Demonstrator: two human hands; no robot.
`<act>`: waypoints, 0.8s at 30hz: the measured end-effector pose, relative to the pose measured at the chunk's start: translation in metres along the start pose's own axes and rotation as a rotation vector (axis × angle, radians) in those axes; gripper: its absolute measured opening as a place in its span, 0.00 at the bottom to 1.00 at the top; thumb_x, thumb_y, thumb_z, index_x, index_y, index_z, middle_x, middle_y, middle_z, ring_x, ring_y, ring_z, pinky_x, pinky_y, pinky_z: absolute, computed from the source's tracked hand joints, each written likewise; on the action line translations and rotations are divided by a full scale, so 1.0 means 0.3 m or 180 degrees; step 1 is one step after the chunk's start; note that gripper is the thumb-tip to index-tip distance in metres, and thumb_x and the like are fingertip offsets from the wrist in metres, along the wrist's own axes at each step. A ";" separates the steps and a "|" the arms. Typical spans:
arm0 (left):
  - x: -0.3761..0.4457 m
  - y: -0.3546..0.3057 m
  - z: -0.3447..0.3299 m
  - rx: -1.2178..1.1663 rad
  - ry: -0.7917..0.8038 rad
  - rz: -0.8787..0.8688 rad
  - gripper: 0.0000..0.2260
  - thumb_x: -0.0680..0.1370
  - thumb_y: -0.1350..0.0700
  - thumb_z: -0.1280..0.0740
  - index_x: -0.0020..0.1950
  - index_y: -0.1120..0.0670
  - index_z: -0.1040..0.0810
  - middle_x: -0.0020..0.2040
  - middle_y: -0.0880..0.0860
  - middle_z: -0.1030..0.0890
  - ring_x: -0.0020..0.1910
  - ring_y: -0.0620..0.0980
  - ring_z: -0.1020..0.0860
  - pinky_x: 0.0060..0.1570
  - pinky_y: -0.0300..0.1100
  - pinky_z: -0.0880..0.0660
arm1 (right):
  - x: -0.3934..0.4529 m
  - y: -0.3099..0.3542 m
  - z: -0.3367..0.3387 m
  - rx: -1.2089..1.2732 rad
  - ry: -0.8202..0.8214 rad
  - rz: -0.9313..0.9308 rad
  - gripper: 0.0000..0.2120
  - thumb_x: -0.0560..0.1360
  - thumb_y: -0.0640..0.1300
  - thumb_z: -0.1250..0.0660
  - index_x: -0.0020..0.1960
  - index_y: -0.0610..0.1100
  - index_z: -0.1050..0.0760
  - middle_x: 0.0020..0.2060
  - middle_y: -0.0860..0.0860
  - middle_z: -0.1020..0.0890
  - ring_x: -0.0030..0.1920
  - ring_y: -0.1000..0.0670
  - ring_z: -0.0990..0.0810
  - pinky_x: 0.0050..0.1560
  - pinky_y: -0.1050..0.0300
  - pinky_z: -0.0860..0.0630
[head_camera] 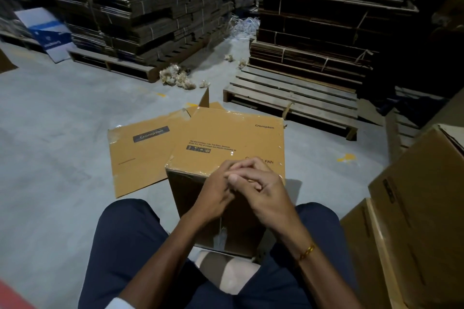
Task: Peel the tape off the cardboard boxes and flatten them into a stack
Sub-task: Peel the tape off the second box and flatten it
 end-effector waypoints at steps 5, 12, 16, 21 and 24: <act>-0.020 0.033 0.058 -0.1396 -0.0592 0.1239 0.17 0.86 0.49 0.45 0.56 0.56 0.19 0.51 0.49 0.17 0.46 0.44 0.19 0.44 0.39 0.24 | 0.057 -0.084 0.048 -0.1463 -0.0827 -0.0077 0.15 0.84 0.47 0.39 0.66 0.43 0.23 0.56 0.51 0.21 0.53 0.55 0.23 0.55 0.51 0.22; -0.051 0.058 0.119 -0.3003 -0.1429 0.1791 0.14 0.85 0.50 0.43 0.46 0.56 0.26 0.36 0.51 0.23 0.30 0.46 0.26 0.30 0.36 0.28 | 0.023 -0.262 -0.036 -0.2836 -0.0036 0.0193 0.18 0.79 0.51 0.32 0.66 0.48 0.26 0.65 0.52 0.27 0.62 0.49 0.31 0.62 0.52 0.27; -0.112 0.066 0.314 -0.2665 -0.2119 0.1606 0.15 0.85 0.50 0.43 0.42 0.55 0.27 0.36 0.50 0.24 0.33 0.45 0.26 0.32 0.37 0.29 | 0.022 -0.295 0.038 -0.2941 -0.0275 0.0109 0.18 0.78 0.49 0.30 0.67 0.47 0.25 0.65 0.51 0.26 0.64 0.48 0.32 0.62 0.52 0.29; -0.167 0.124 0.419 0.1759 -0.0700 0.1657 0.16 0.78 0.52 0.29 0.64 0.53 0.28 0.52 0.55 0.21 0.47 0.51 0.22 0.45 0.46 0.25 | 0.023 -0.306 0.059 -0.2849 -0.0174 0.0042 0.19 0.79 0.49 0.31 0.68 0.47 0.26 0.66 0.52 0.28 0.66 0.49 0.33 0.64 0.52 0.30; -0.222 0.221 0.397 0.2679 0.0025 0.2259 0.27 0.78 0.50 0.28 0.73 0.53 0.35 0.64 0.57 0.27 0.59 0.55 0.25 0.54 0.48 0.25 | 0.026 -0.296 0.010 -0.2777 0.0001 0.0097 0.18 0.79 0.49 0.31 0.68 0.48 0.25 0.66 0.53 0.28 0.65 0.50 0.34 0.63 0.51 0.28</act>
Point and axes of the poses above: each hand's wrist, its own x-axis towards the middle knuckle, its own z-axis out of the back of the hand, y = z × x, the point moved 6 cm from there along x, towards the middle knuckle
